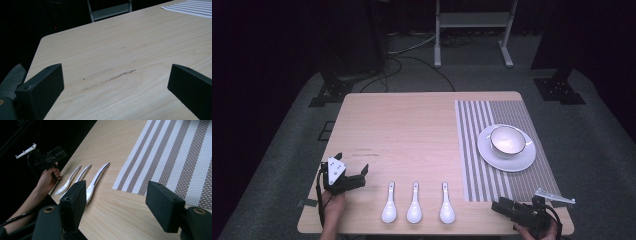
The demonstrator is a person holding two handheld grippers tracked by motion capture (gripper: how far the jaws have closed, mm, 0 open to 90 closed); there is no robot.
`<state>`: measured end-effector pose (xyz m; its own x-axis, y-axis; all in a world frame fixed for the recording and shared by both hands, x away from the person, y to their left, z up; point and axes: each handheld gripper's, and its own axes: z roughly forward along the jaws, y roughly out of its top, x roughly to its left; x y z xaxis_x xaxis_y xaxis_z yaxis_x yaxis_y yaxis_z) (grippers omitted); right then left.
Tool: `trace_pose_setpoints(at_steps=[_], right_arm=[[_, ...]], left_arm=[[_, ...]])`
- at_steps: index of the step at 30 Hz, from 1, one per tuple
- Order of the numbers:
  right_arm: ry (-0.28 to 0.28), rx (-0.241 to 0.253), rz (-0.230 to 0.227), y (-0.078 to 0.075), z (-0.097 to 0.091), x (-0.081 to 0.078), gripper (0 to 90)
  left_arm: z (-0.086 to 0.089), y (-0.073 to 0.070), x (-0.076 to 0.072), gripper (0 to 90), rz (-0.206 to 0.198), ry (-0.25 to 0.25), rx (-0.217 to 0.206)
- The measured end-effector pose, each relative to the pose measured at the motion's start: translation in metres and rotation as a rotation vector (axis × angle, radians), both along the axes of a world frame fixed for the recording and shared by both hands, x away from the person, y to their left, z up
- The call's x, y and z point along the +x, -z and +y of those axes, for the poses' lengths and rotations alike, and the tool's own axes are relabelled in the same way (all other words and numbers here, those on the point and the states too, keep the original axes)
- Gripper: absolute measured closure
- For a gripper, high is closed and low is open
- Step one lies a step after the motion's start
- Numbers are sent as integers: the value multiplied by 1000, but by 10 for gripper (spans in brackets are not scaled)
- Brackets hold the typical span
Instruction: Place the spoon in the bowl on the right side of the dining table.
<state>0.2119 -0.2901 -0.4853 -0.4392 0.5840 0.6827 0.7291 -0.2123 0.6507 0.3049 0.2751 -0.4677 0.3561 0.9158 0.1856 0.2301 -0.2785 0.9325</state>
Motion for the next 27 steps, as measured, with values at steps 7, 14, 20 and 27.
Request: trace_pose_setpoints(at_steps=[7,14,20,27], right_arm=[[-9,-4,2,1,3,-1,321],[-23,-12,4,0,8,0,321],[-47,-17,3,-1,15,3,321],[-77,-22,-7,-6,25,7,321]], left_arm=[[0,0,1,0,5,-1,3],[0,0,1,0,5,-4,-3],[-1,0,1,0,4,-4,4],[-1,0,1,0,4,-3,5]])
